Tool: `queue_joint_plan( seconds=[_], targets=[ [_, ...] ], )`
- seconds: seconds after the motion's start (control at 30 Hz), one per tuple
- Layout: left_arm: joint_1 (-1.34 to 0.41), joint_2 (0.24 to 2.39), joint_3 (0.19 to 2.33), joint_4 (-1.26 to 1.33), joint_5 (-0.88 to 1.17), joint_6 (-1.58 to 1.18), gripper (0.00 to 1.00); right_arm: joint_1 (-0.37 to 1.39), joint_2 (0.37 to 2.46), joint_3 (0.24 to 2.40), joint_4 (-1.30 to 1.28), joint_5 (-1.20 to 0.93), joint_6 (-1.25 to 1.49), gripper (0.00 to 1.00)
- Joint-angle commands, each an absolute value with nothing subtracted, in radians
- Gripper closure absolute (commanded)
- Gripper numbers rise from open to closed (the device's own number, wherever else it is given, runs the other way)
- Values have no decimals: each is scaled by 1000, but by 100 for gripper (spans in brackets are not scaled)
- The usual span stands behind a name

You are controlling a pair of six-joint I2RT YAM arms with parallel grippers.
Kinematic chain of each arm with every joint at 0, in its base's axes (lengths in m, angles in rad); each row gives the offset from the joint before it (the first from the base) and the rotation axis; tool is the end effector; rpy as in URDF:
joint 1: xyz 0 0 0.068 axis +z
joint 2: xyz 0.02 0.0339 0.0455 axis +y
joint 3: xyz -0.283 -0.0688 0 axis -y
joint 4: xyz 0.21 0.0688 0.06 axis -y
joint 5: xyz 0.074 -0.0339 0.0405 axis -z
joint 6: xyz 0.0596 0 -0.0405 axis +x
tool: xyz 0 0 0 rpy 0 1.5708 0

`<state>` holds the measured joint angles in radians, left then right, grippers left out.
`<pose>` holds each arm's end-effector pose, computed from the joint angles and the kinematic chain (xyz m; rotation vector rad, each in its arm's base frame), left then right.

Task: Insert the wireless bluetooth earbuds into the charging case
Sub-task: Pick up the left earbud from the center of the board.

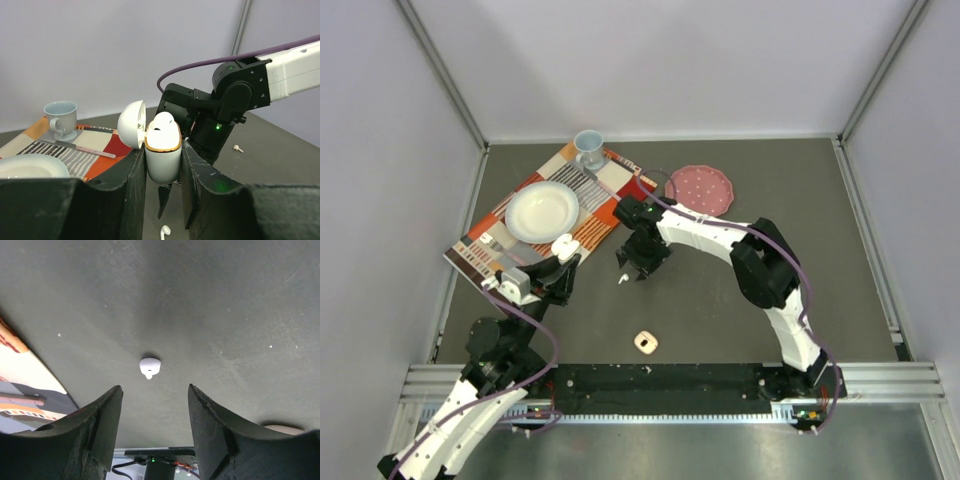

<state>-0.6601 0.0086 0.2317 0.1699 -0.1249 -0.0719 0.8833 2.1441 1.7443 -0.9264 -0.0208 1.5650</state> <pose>0.0452 -0.0257 0.2719 0.2393 1.1758 -0.5703 0.2673 0.3274 0.1952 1.0181 2.8820 0.3641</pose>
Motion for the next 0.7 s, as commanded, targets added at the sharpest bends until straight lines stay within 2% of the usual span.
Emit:
queue_joint_plan(
  seconds=[0.0,0.17,0.67],
  targets=[
    [-661,-48,242,190,-138,-66,100,894,2169,1801,-963,-43,1580,45],
    [-660,-49,241,190,-143,-66,100,894,2194,1822,-968,-41,1578,52],
    [-661,-55,244,183,-146,-71,100,896,2253,1867,-976,-38,1577,55]
  ],
)
